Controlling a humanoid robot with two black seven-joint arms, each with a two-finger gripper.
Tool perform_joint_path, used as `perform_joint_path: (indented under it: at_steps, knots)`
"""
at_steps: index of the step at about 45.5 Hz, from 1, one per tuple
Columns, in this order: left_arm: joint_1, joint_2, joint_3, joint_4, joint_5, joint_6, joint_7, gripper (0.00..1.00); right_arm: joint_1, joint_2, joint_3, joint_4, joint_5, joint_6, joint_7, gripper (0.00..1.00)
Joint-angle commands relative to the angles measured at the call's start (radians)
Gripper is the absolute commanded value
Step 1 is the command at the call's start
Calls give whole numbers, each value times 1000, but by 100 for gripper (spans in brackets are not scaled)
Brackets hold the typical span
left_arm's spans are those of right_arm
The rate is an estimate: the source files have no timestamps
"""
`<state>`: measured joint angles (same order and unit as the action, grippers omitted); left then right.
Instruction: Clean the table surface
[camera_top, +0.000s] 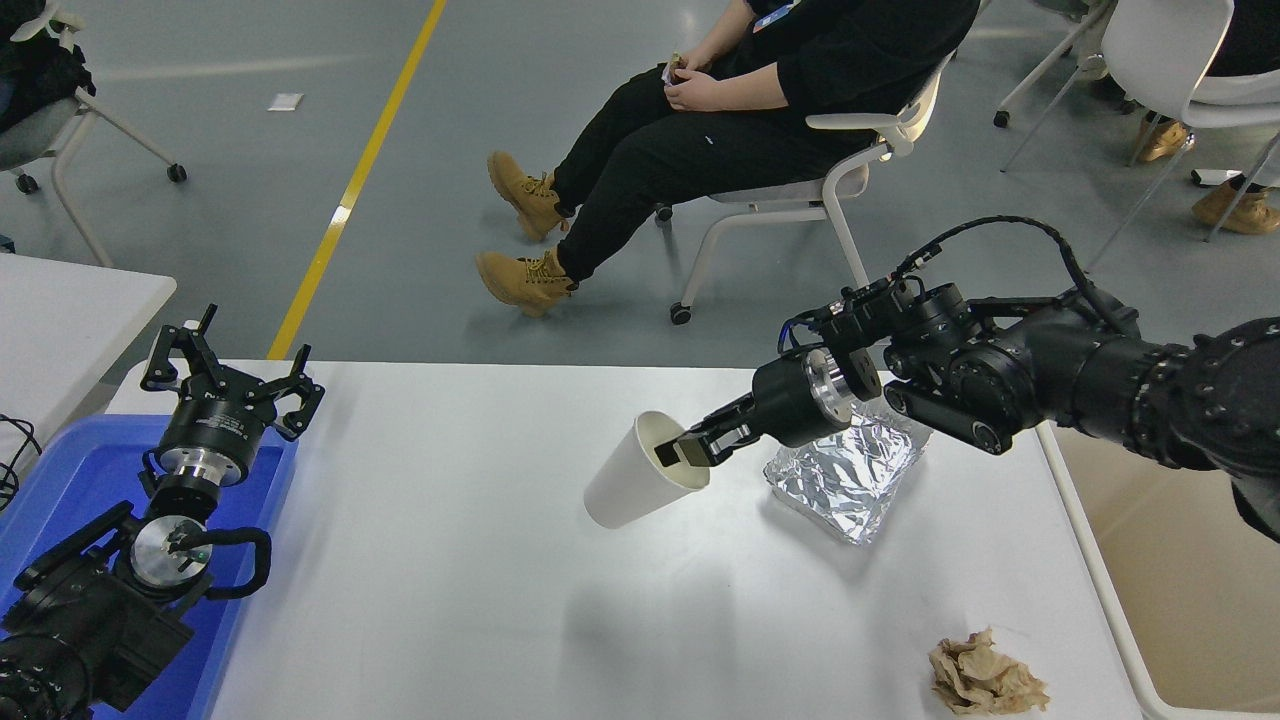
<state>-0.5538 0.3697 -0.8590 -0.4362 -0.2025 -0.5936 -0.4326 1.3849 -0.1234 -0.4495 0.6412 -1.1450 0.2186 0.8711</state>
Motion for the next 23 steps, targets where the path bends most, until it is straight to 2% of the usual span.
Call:
perform_joint_path:
  at_steps: [1,10,23]
  knots:
    - [0,0,0,-1,0,0,0,100,-15,-38,199,2,17,1,2,0]
    - [0,0,0,1,0,0,0,100,-26,-44,292,-5,65,1,2,0]
    - [0,0,0,1,0,0,0,100,-26,-59,288,-113,298,-1,2,0]
